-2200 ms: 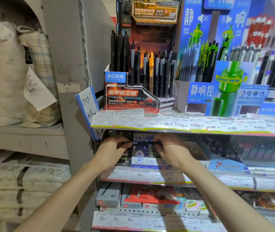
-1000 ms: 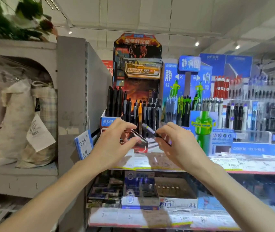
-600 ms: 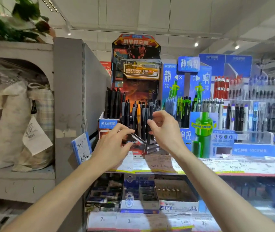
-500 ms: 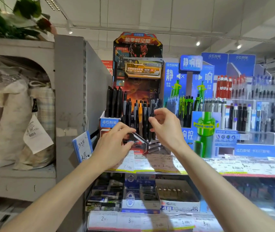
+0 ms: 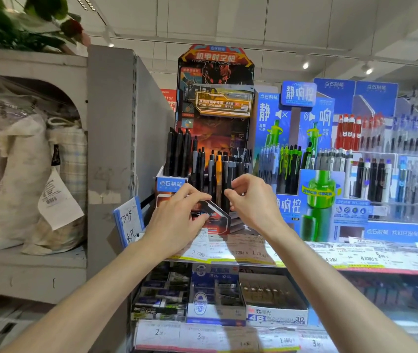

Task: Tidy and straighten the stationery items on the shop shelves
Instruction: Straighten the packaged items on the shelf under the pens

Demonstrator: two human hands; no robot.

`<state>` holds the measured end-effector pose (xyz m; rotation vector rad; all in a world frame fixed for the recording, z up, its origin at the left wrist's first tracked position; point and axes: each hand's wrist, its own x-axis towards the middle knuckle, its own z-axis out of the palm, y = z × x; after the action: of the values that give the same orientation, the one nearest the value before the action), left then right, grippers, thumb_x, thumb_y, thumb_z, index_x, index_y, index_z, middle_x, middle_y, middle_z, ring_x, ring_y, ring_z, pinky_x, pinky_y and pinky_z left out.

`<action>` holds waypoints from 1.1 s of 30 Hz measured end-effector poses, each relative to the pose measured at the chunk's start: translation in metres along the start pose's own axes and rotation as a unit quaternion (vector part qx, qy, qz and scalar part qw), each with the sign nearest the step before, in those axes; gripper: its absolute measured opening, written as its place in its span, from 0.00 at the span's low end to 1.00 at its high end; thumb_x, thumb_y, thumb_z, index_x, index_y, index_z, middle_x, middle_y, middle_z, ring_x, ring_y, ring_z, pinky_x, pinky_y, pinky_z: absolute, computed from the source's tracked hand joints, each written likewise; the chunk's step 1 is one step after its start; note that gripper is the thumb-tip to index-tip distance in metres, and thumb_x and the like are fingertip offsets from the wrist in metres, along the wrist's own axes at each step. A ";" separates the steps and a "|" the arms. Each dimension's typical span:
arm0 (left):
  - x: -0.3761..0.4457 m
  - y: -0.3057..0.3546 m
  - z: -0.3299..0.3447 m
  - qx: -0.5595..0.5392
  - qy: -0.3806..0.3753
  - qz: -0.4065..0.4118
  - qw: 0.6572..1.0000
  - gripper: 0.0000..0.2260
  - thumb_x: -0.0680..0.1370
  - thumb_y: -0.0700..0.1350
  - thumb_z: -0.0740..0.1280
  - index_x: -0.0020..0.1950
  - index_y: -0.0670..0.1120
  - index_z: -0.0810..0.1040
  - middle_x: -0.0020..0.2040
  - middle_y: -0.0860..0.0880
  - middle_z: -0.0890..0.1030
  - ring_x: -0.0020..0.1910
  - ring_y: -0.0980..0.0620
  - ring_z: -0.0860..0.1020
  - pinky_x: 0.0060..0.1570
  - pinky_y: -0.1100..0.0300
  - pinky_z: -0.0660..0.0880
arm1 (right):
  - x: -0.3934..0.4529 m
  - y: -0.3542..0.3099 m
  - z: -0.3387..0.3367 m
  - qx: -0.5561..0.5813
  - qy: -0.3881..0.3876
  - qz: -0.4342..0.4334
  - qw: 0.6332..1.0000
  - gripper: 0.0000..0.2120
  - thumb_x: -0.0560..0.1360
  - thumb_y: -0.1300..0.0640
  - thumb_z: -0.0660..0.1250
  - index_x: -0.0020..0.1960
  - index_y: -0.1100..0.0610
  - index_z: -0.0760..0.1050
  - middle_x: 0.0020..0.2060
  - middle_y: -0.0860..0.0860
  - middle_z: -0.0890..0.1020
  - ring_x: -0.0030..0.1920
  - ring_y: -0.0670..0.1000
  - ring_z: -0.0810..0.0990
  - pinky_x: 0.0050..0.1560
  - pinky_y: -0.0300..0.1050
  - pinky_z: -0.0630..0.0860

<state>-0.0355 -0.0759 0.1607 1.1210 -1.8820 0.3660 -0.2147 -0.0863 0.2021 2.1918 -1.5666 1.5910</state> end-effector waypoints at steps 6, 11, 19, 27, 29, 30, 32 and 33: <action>0.000 0.000 0.000 0.003 0.002 0.000 1.000 0.18 0.77 0.53 0.69 0.66 0.56 0.74 0.58 0.59 0.71 0.39 0.57 0.73 0.42 0.61 0.75 | 0.000 -0.003 0.001 -0.042 -0.016 -0.002 0.999 0.08 0.79 0.52 0.67 0.55 0.55 0.77 0.36 0.43 0.80 0.44 0.49 0.81 0.52 0.49 0.78; -0.002 0.003 -0.001 0.010 -0.004 -0.007 1.000 0.18 0.78 0.53 0.67 0.67 0.56 0.73 0.60 0.58 0.71 0.40 0.57 0.73 0.42 0.62 0.73 | 0.000 -0.005 0.001 -0.054 -0.016 -0.001 0.998 0.06 0.79 0.53 0.66 0.53 0.55 0.76 0.33 0.41 0.76 0.41 0.48 0.78 0.49 0.46 0.75; -0.018 0.007 -0.009 -0.073 -0.041 -0.011 0.996 0.20 0.79 0.53 0.65 0.71 0.57 0.69 0.65 0.64 0.67 0.43 0.62 0.76 0.52 0.57 0.76 | -0.020 -0.009 0.000 -0.025 -0.023 0.018 0.999 0.12 0.79 0.51 0.65 0.59 0.55 0.75 0.45 0.48 0.82 0.49 0.50 0.81 0.55 0.54 0.79; -0.057 0.007 -0.029 -0.190 0.042 -0.019 0.981 0.12 0.79 0.45 0.68 0.62 0.52 0.78 0.58 0.57 0.74 0.53 0.60 0.77 0.52 0.69 0.73 | -0.070 -0.009 -0.018 0.010 0.014 -0.037 0.999 0.13 0.78 0.50 0.66 0.61 0.52 0.75 0.52 0.46 0.82 0.52 0.45 0.81 0.57 0.49 0.79; -0.073 0.009 -0.035 -0.211 0.056 -0.031 0.975 0.10 0.79 0.44 0.68 0.59 0.51 0.79 0.55 0.57 0.76 0.51 0.58 0.78 0.49 0.69 0.75 | -0.091 -0.006 -0.015 0.019 0.033 -0.052 0.998 0.09 0.78 0.52 0.67 0.57 0.52 0.77 0.50 0.46 0.82 0.50 0.46 0.81 0.55 0.51 0.79; -0.082 0.010 -0.037 -0.224 0.063 -0.038 0.972 0.08 0.78 0.43 0.68 0.57 0.51 0.79 0.53 0.57 0.77 0.50 0.57 0.78 0.47 0.70 0.74 | -0.102 -0.005 -0.014 0.027 0.041 -0.056 0.997 0.08 0.78 0.53 0.67 0.56 0.51 0.77 0.49 0.45 0.83 0.49 0.46 0.81 0.53 0.51 0.79; -0.101 0.011 -0.038 -0.252 0.072 -0.048 0.964 0.07 0.78 0.41 0.68 0.55 0.49 0.80 0.50 0.55 0.78 0.48 0.55 0.78 0.44 0.71 0.74 | -0.126 -0.002 -0.012 0.041 0.055 -0.048 0.996 0.06 0.78 0.54 0.68 0.54 0.52 0.78 0.47 0.45 0.82 0.47 0.46 0.81 0.50 0.49 0.79; -0.111 0.009 -0.037 -0.264 0.070 -0.053 0.961 0.06 0.79 0.40 0.68 0.54 0.48 0.80 0.49 0.54 0.78 0.48 0.55 0.79 0.43 0.70 0.74 | -0.139 0.000 -0.010 0.043 0.058 -0.039 0.997 0.05 0.78 0.54 0.68 0.53 0.52 0.78 0.47 0.45 0.82 0.46 0.45 0.81 0.48 0.47 0.79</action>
<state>-0.0011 0.0137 0.0929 0.8034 -1.6486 -0.1165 -0.2193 0.0155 0.1076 2.1300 -1.3897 1.7582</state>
